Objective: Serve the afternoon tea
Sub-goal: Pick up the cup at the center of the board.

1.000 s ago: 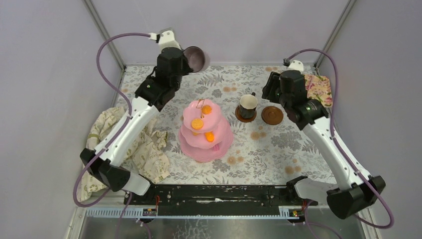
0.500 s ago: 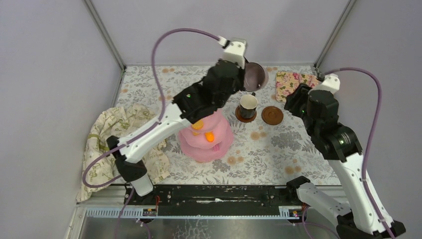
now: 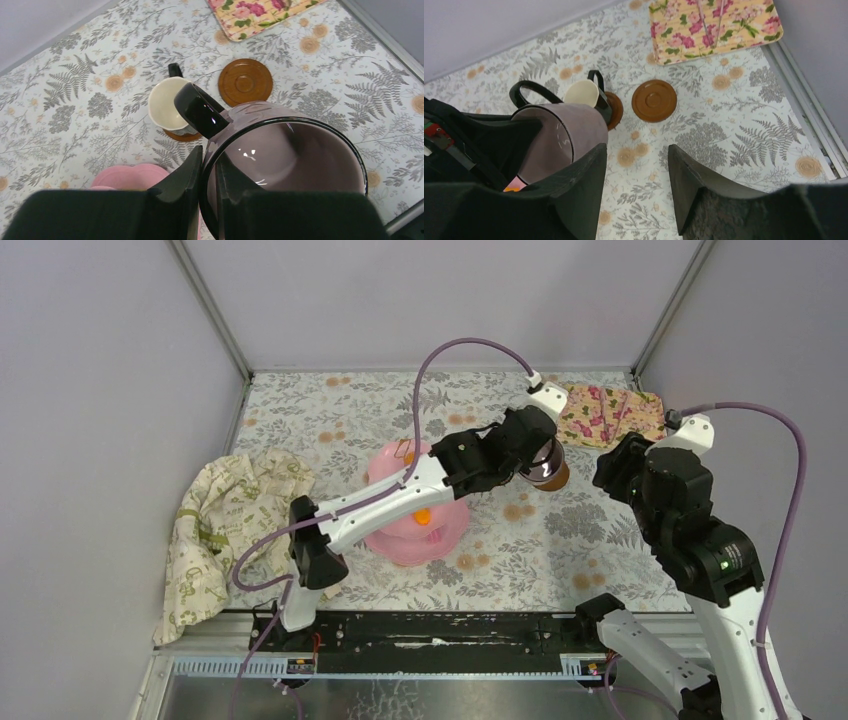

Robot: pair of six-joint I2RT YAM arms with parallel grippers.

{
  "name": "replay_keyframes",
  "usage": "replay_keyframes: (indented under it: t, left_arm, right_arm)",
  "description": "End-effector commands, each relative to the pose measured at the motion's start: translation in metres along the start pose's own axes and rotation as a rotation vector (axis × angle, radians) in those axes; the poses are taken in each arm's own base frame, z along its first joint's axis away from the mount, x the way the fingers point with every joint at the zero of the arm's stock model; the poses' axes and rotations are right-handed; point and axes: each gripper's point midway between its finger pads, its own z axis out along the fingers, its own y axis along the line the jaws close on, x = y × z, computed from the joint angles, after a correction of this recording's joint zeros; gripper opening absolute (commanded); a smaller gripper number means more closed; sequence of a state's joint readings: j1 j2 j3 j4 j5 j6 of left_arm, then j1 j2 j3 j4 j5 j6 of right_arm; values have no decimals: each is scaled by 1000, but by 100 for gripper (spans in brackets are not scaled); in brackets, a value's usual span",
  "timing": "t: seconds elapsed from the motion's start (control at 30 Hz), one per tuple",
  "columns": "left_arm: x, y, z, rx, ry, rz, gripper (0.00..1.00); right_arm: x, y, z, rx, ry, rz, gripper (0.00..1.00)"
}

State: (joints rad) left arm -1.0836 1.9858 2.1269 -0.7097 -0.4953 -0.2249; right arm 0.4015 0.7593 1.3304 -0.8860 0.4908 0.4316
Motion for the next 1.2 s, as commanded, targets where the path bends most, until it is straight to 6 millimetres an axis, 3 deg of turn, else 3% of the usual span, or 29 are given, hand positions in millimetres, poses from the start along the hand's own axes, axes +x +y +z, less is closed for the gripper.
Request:
replay_keyframes:
  t: [0.0, 0.6, 1.03, 1.17]
  left_arm:
    - [-41, -16, -15, 54, -114, -34, 0]
    - [-32, -42, 6, 97, -94, -11, 0]
    - [-35, -46, -3, 113, -110, -31, 0]
    - [-34, -47, -7, 109, -116, -42, 0]
  right_arm:
    - [20, 7, 2, -35, 79, -5, 55]
    - [49, 22, 18, -84, 181, -19, 54]
    - [71, 25, 42, -57, 220, -22, 54]
    - [75, 26, 50, -38, 230, -23, 50]
